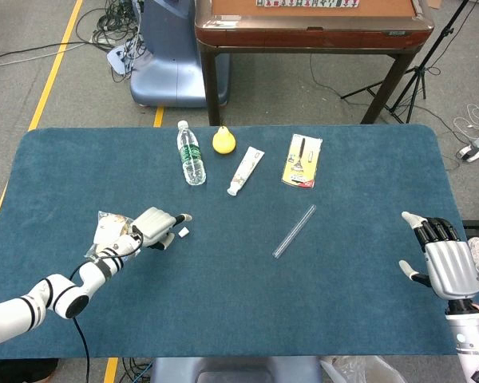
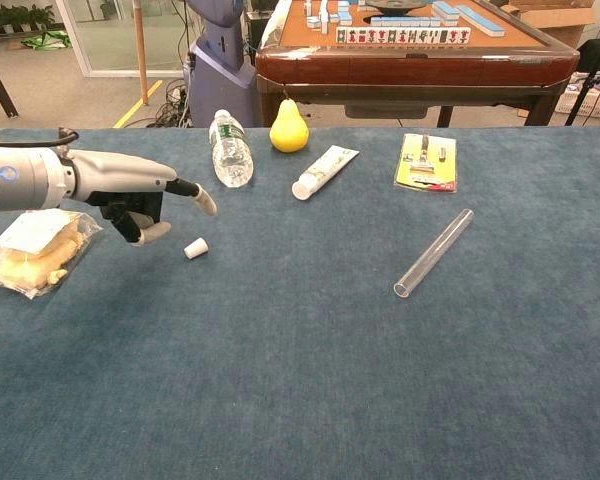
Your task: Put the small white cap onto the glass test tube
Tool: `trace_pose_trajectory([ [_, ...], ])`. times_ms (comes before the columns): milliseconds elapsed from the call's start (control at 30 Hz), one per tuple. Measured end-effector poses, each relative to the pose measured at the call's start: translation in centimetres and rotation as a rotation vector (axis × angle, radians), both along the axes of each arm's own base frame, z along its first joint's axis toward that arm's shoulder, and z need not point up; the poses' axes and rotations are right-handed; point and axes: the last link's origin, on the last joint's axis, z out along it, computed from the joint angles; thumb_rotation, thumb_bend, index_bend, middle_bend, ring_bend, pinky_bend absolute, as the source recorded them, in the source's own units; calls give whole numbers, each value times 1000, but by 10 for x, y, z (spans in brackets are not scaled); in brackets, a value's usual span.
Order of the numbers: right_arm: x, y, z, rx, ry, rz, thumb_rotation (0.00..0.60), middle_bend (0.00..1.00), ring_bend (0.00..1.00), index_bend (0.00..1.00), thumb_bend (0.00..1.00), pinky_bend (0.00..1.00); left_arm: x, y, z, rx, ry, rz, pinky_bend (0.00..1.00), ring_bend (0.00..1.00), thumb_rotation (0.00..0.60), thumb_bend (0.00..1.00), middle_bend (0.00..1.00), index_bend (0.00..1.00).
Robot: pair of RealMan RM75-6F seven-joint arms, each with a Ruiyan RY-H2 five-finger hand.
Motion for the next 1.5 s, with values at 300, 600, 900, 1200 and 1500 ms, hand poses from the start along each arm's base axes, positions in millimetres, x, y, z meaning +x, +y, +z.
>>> trace_pose_trajectory([
  [300, -3, 2, 0, 3, -12, -10, 600, 223, 173, 142, 181, 177, 2, 1, -15, -27, 66, -23, 1000, 1000, 600, 570, 986, 161],
  [600, -7, 2, -1, 9, -21, -19, 600, 224, 173, 142, 181, 177, -2, 1, -19, -34, 108, -10, 1000, 1000, 600, 570, 986, 164],
  [900, -8, 2, -1, 10, -24, -20, 600, 223, 173, 142, 182, 177, -5, -4, -19, -44, 134, 1, 1000, 1000, 600, 570, 987, 170],
  [1200, -8, 2, -1, 11, -27, -20, 600, 224, 173, 142, 181, 177, -7, -12, -11, -47, 160, -7, 1000, 1000, 600, 569, 987, 177],
  [1500, -4, -2, -1, 18, -32, 0, 600, 224, 173, 142, 182, 177, -17, -24, 7, -26, 194, 2, 1000, 1000, 600, 569, 987, 184],
])
